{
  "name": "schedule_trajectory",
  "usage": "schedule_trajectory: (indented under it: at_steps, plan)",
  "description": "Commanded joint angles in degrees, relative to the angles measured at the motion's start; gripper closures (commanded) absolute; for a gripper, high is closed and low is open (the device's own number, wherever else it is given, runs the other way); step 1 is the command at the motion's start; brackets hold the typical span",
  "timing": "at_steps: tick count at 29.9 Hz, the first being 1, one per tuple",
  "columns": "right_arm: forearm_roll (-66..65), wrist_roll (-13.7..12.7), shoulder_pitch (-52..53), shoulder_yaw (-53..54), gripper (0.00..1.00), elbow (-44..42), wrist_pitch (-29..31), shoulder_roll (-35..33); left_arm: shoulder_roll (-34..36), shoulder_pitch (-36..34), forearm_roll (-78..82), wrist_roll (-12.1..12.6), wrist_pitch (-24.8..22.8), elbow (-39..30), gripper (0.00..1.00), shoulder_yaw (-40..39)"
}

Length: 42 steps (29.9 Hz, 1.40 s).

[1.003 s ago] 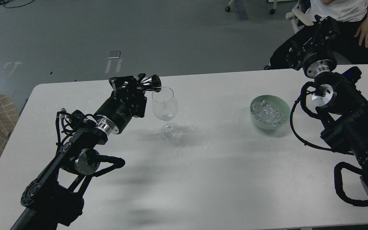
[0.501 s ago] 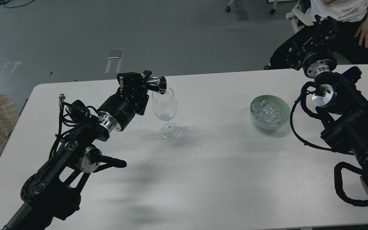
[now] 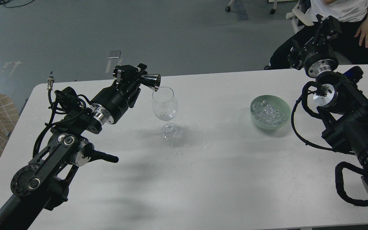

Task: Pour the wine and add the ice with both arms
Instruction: 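Bring the jigger upright and back away from the glass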

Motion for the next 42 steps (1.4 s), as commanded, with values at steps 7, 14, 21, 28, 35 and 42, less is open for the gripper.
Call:
schedule_trajectory:
  at_steps: [7, 14, 21, 28, 35, 42]
  plan:
    - [0.00, 0.00, 0.00, -0.01, 0.00, -0.02, 0.01, -0.03, 2.03, -2.35, 6.19, 0.17, -0.50, -0.64, 0.86, 1.58]
    - [0.00, 0.00, -0.09, -0.01, 0.00, -0.02, 0.01, -0.65, 1.95, -2.62, 1.99, 3.25, -1.03, -2.39, 0.86, -0.09]
    - [0.00, 0.00, -0.17, -0.09, 0.00, -0.02, 0.10, -1.53, 0.90, 1.33, -19.85, 3.43, -1.03, -6.70, 0.87, -10.71]
    - [0.00, -0.09, -1.14, -0.09, 0.00, 0.07, 0.01, -1.88, -0.59, 5.02, -38.16, 2.99, -1.38, -6.09, 0.88, -20.65]
    - [-0.18, -0.09, -1.84, -0.80, 0.00, 0.15, -0.16, -2.05, -4.90, 10.39, -56.37, 1.15, -2.25, 1.36, 0.89, -27.60]
    - [-0.36, -0.09, -1.05, -1.24, 0.00, 0.16, -0.52, -2.67, -8.16, 8.98, -68.68, -1.76, -12.54, 15.79, 0.90, -30.59]
